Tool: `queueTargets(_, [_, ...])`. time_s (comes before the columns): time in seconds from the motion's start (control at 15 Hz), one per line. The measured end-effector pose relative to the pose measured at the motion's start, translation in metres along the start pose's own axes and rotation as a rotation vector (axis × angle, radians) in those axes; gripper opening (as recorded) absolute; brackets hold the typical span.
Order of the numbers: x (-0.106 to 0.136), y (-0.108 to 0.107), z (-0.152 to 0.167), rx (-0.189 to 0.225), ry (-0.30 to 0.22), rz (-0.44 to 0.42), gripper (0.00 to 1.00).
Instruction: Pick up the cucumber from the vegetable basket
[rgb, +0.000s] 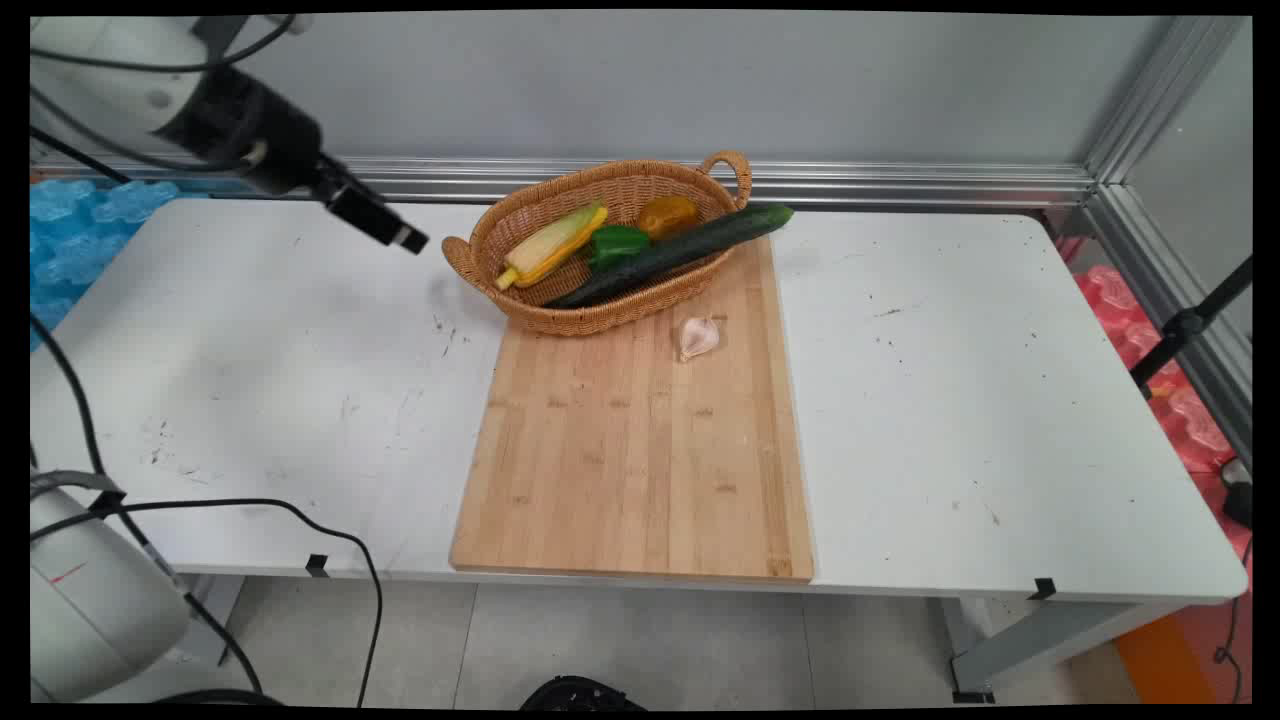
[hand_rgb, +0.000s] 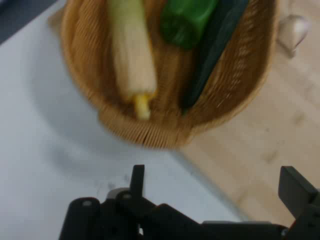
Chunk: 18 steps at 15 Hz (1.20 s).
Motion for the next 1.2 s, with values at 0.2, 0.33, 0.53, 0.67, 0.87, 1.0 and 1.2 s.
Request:
queueTargets(0.2, [0.029,0.009,0.013,-0.020,0.027,0.071,1.00])
queueTargets(0.33, [0.052,0.014,0.024,-0.026,0.035,0.120,1.00])
queueTargets(0.53, [0.084,0.023,0.044,-0.030,0.042,0.178,1.00])
queueTargets(0.67, [0.103,0.027,0.061,-0.026,0.042,0.205,1.00])
queueTargets(0.87, [0.131,0.034,0.089,-0.023,0.042,0.248,1.00])
queueTargets(1.0, [0.143,0.038,0.105,-0.022,0.040,0.269,1.00])
queueTargets(1.2, [0.167,0.045,0.139,-0.025,0.030,0.317,1.00])
